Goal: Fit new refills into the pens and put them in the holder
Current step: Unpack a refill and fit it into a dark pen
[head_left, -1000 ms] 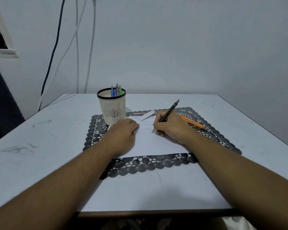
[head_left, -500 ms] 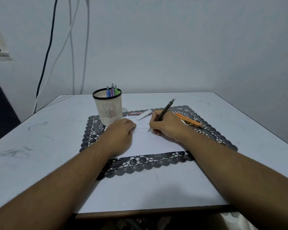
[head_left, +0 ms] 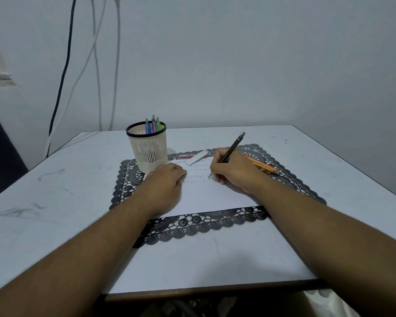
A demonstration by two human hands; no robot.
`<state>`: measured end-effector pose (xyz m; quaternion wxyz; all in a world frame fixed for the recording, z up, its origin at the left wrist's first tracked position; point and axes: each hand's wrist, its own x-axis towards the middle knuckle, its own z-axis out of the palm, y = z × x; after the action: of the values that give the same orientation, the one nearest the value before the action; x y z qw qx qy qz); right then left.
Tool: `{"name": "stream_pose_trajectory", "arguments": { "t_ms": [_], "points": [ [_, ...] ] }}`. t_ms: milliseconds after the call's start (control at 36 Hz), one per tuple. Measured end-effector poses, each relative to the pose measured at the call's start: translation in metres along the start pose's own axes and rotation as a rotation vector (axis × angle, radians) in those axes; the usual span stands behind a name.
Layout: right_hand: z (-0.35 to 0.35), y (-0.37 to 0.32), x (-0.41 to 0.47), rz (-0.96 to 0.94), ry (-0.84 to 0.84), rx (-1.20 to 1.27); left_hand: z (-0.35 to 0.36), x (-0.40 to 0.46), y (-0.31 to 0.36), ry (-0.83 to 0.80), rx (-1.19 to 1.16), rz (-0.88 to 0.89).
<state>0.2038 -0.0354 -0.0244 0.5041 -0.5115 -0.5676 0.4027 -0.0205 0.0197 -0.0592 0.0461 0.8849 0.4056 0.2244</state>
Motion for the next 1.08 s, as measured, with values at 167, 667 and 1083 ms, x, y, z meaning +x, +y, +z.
{"name": "stream_pose_trajectory", "arguments": {
  "t_ms": [167, 667, 1083],
  "points": [
    [0.002, 0.002, 0.001, 0.025, -0.053, 0.015, 0.002, 0.000, -0.003, 0.001, 0.006, 0.004],
    [-0.003, -0.001, 0.009, 0.045, 0.053, 0.227, -0.001, -0.001, 0.001, -0.010, -0.016, 0.003],
    [-0.023, -0.031, 0.008, 0.002, 0.307, 0.789, -0.002, -0.002, 0.003, -0.016, -0.004, -0.013]
  ]
}}
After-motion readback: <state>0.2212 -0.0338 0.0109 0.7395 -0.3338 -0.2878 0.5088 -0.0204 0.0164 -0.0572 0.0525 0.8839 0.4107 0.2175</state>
